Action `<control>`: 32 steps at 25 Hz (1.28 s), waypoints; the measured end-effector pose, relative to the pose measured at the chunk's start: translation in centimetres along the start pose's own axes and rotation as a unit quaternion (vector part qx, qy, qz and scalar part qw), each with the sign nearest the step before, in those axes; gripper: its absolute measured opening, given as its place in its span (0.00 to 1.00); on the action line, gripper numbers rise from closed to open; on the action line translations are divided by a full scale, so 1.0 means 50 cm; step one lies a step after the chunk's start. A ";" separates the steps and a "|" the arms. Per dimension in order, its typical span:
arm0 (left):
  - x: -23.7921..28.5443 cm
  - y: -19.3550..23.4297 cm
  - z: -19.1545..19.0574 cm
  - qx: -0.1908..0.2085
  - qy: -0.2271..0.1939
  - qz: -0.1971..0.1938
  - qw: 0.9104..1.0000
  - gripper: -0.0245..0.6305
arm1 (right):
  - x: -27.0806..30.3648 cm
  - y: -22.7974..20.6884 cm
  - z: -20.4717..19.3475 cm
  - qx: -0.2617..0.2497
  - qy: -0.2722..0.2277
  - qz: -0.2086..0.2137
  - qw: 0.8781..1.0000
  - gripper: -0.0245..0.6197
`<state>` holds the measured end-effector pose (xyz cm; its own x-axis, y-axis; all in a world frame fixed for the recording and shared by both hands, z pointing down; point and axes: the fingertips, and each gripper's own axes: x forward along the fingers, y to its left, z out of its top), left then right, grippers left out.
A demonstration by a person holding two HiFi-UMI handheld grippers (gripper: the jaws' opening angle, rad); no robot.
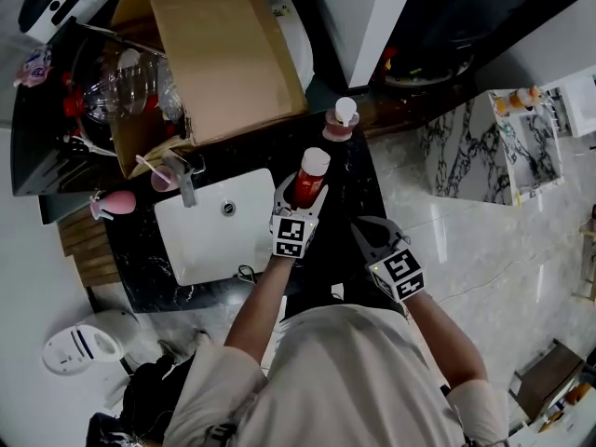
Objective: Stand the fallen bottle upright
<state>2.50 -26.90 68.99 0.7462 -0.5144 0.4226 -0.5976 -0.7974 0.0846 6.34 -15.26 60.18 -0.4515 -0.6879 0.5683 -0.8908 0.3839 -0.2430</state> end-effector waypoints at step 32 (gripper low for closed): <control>-0.032 0.023 0.029 -0.006 -0.119 0.048 0.992 0.48 | 0.022 0.028 -0.058 0.002 0.024 0.001 1.000 0.09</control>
<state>1.08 -27.45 67.09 0.7324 -0.6493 0.2052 -0.6723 -0.7374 0.0662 4.75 -13.69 62.76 -0.4499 -0.6569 0.6050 -0.8904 0.3821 -0.2473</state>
